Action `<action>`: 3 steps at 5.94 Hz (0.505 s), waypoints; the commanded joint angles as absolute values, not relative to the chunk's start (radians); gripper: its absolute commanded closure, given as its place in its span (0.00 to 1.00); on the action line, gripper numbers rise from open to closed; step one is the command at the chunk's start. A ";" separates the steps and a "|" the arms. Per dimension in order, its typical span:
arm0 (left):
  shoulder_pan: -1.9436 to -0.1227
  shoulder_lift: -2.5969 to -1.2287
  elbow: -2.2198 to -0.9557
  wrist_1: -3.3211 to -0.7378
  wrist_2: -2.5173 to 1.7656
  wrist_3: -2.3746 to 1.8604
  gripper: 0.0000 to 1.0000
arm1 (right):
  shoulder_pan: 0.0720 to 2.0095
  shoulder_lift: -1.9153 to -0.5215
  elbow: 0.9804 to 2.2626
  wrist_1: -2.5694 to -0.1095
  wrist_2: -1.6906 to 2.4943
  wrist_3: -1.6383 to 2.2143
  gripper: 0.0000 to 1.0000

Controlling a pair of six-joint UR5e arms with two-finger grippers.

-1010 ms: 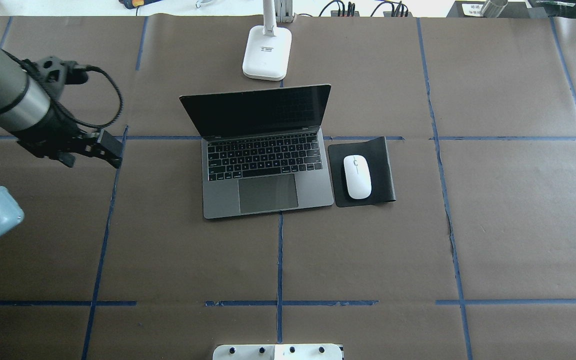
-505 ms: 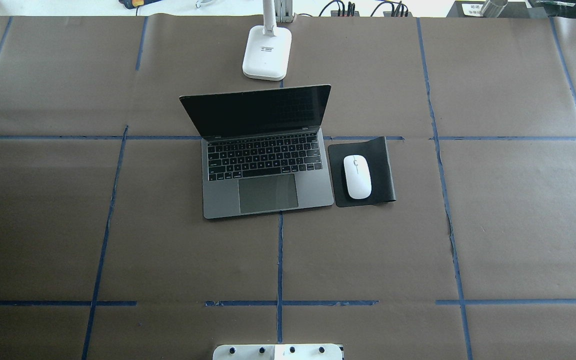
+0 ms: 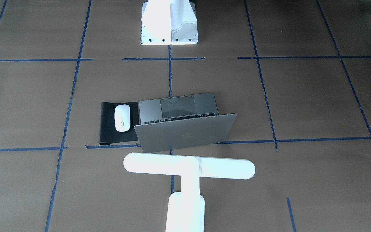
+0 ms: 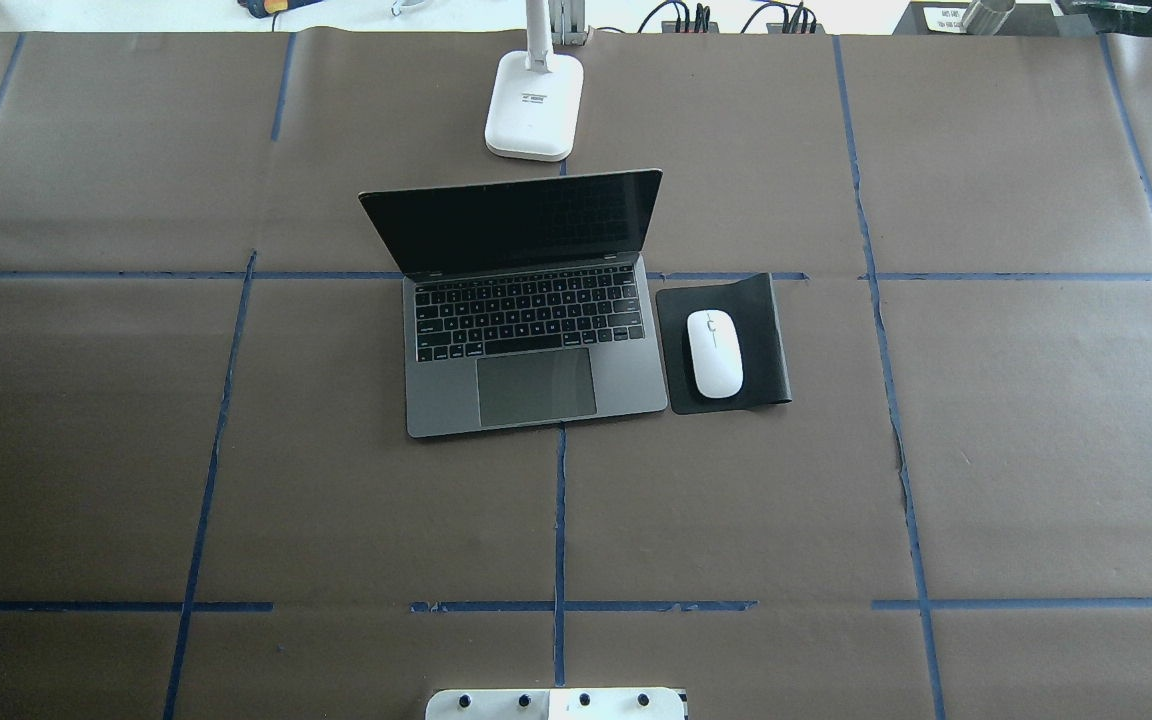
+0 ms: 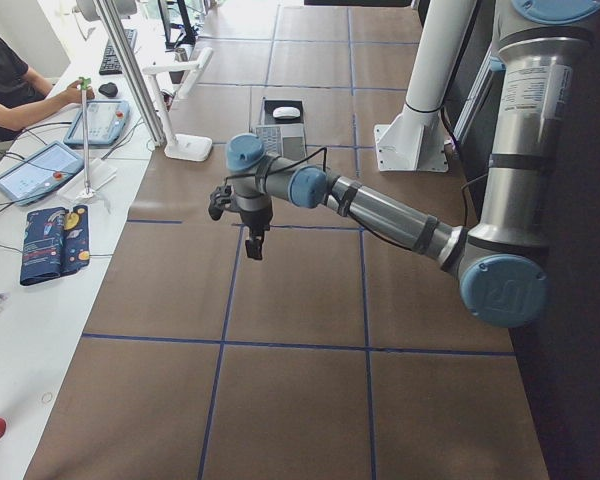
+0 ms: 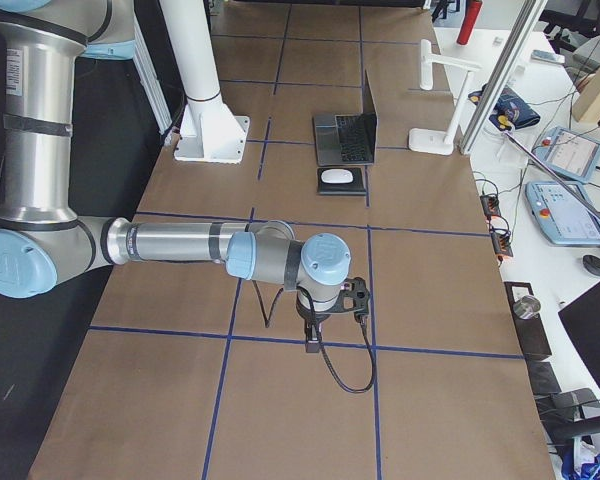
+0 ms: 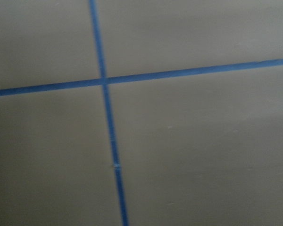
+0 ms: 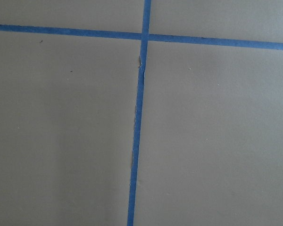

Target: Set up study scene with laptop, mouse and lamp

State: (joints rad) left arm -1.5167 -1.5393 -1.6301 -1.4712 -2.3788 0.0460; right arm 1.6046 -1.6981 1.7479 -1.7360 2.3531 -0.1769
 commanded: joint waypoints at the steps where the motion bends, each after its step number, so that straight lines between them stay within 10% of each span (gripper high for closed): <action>1: -1.587 -1.496 -1.606 -1.473 -2.402 0.052 0.00 | 1.595 -1.697 1.747 -1.735 2.350 -0.178 0.00; 3: -1.597 -1.500 -1.618 -1.473 -2.401 0.052 0.00 | 1.595 -1.697 1.732 -1.735 2.347 -0.176 0.00</action>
